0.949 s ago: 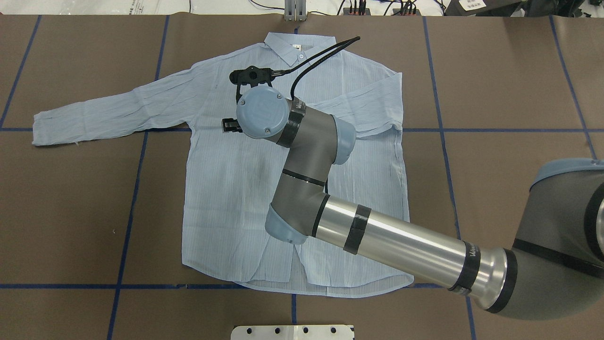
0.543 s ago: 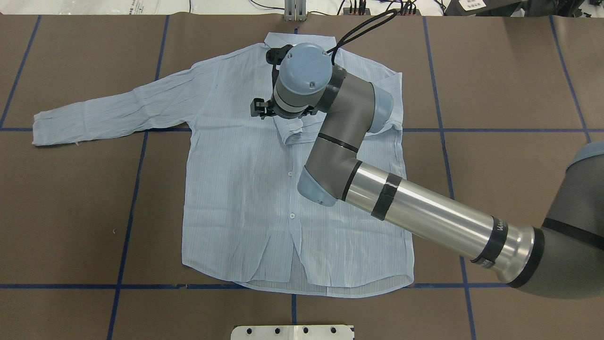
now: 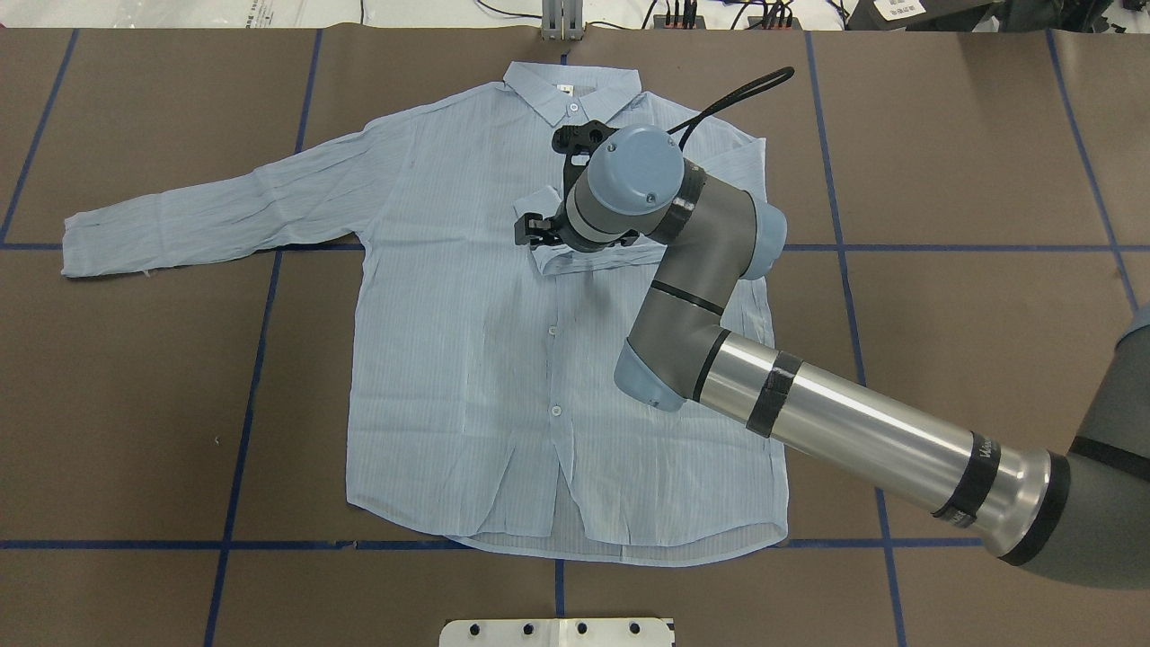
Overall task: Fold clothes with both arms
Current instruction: 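Lower the sleeve cuff onto the shirt center and open the right gripper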
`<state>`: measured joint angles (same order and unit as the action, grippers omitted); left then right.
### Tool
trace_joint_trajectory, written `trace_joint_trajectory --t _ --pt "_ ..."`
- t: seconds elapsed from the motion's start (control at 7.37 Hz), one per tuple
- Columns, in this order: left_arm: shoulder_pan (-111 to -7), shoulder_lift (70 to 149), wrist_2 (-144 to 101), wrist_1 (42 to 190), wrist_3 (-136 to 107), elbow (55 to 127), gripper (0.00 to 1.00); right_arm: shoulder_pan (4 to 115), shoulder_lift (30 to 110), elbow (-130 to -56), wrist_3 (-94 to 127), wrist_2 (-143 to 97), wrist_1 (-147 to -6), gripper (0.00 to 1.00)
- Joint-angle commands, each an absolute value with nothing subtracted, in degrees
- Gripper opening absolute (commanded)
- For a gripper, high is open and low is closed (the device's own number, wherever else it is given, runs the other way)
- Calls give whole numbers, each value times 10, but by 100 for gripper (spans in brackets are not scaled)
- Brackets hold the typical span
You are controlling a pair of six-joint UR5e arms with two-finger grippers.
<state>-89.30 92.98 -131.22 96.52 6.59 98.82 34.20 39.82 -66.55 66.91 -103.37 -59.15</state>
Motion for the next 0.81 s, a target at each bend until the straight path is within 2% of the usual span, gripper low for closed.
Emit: trace_joint_trajectory --t 0.0,0.27,0.68 --pt "-893 930 -1312 965 66 988 100 325 397 -657 675 -999 -586 99" --pt "-893 930 -1312 965 67 988 100 311 389 -650 676 -965 -584 98" --pt "-893 929 -1311 965 67 986 100 287 325 -591 676 -916 -580 92"
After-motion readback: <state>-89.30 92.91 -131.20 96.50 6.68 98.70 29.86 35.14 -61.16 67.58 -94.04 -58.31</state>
